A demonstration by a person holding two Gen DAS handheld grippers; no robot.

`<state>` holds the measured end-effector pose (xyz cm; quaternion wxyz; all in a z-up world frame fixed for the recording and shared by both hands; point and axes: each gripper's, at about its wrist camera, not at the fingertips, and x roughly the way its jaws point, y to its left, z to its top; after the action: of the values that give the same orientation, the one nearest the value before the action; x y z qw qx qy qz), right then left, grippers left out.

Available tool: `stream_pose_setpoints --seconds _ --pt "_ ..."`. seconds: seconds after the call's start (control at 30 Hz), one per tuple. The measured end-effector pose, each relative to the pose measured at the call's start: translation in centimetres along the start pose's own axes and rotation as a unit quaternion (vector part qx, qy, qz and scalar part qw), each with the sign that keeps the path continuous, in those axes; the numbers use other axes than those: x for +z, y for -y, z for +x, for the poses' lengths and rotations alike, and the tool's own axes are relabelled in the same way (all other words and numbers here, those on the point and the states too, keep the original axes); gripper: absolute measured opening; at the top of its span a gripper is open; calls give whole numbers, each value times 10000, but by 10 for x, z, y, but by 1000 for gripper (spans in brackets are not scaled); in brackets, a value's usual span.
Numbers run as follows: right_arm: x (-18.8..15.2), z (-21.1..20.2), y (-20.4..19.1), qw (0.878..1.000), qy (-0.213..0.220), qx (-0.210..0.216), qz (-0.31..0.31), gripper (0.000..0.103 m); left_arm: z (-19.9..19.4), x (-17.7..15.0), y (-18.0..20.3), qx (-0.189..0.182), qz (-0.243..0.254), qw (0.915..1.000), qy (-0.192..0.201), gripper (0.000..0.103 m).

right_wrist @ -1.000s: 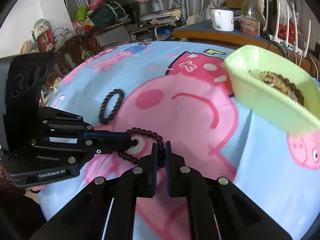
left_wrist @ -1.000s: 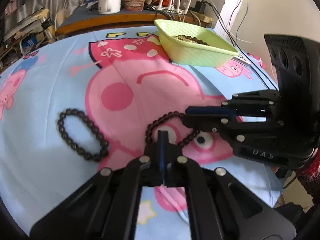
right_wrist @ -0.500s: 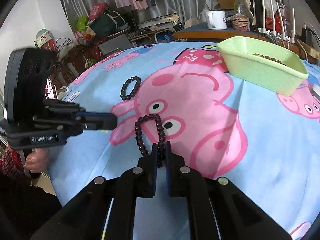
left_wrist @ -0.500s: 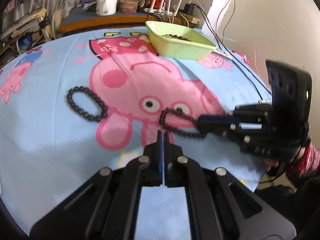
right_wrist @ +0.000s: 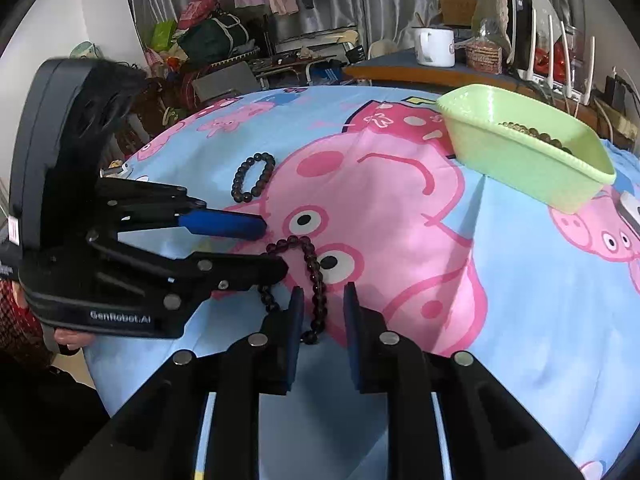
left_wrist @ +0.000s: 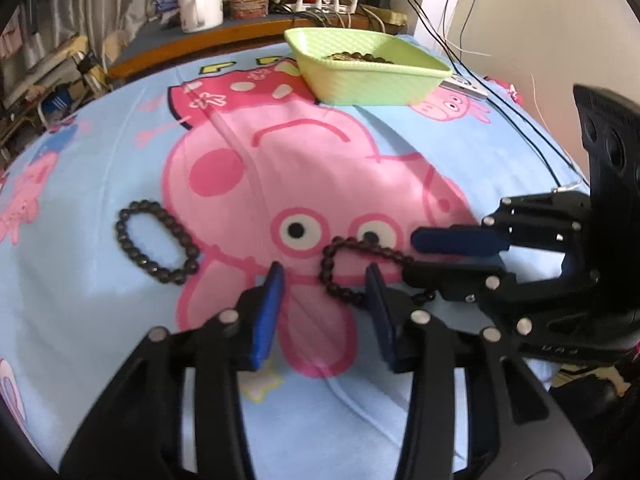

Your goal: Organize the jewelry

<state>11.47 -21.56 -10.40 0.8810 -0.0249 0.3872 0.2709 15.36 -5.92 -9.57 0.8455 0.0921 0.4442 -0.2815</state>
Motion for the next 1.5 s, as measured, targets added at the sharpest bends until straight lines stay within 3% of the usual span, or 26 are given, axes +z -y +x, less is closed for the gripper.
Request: stream_pose_setpoints --seconds 0.1,0.2,0.23,0.37,0.47,0.67,0.87,1.0,1.3,1.4,1.5 --pt "2 2 -2 10000 -29 -10 -50 0 -1 -2 -3 -78 -68 9999 54 40" --pt "2 3 -4 9999 -43 -11 -116 0 0 -2 -4 -38 -109 9999 114 9" --pt "1 3 -5 9999 -45 31 -123 0 0 -2 -4 -50 -124 9998 128 6" --pt "5 3 0 9996 -58 264 -33 0 -1 2 -6 -485 -264 9985 43 6" --pt "21 -15 10 9992 237 301 107 0 -12 18 -4 -658 -225 9974 187 6" --pt "71 -68 47 9935 1102 -110 247 0 -41 89 4 -937 -44 9916 892 6" --pt "111 -90 105 9845 1552 -479 655 0 -28 155 11 -1045 -20 9882 1118 6" --pt "118 -74 147 9833 1429 -611 945 0 14 188 8 -1157 -226 9897 807 6" --pt "103 -35 206 9767 1177 -1079 1432 0 90 214 35 -1020 -49 9948 50 7" --pt "96 -36 220 9705 1260 -1073 1751 0 94 214 27 -892 -160 9959 -6 7" --pt "92 -50 220 9662 1509 -946 1862 0 67 211 8 -971 -340 9943 286 7"
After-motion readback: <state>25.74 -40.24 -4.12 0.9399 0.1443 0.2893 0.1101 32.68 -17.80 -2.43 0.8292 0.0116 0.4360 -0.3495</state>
